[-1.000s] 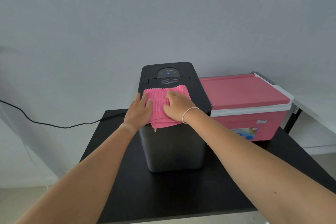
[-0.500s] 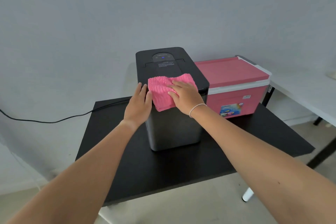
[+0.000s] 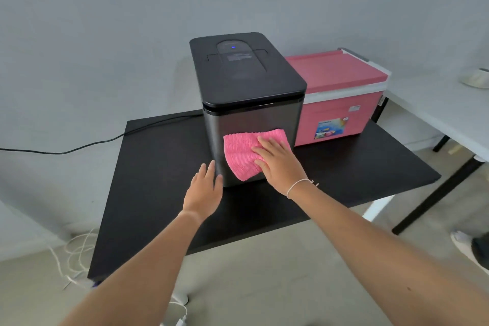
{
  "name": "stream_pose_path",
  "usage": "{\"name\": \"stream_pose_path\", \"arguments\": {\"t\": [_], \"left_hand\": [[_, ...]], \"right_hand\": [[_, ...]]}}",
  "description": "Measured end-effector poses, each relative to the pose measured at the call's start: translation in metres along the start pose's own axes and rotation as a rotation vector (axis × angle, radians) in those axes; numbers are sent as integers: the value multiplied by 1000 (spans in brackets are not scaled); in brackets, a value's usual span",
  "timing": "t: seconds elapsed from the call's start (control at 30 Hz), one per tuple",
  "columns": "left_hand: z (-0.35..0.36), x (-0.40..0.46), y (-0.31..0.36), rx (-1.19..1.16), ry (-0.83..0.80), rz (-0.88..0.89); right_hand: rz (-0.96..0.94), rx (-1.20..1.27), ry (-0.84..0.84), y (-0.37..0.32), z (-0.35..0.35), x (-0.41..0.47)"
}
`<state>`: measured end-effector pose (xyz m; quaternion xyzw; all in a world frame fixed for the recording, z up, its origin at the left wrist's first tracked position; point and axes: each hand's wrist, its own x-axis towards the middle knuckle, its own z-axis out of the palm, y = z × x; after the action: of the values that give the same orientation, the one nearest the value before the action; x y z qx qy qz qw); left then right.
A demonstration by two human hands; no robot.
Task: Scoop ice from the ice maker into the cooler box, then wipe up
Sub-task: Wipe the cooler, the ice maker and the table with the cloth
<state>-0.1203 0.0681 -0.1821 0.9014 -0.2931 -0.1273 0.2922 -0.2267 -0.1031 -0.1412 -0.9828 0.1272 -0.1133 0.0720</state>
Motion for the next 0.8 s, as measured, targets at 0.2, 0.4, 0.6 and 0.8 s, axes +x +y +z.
{"name": "stream_pose_path", "arguments": {"t": [0.2, 0.4, 0.6, 0.8], "left_hand": [[48, -19, -48, 231, -191, -47], [65, -27, -83, 451, -154, -44], [73, -33, -93, 489, -90, -11], [78, -33, -91, 506, -91, -19]], "right_hand": [[29, 23, -403, -11, 104, -41], [95, 64, -421, -27, 144, -53], [151, 50, -404, -49, 156, -31], [127, 25, -349, -40, 160, -34]]}}
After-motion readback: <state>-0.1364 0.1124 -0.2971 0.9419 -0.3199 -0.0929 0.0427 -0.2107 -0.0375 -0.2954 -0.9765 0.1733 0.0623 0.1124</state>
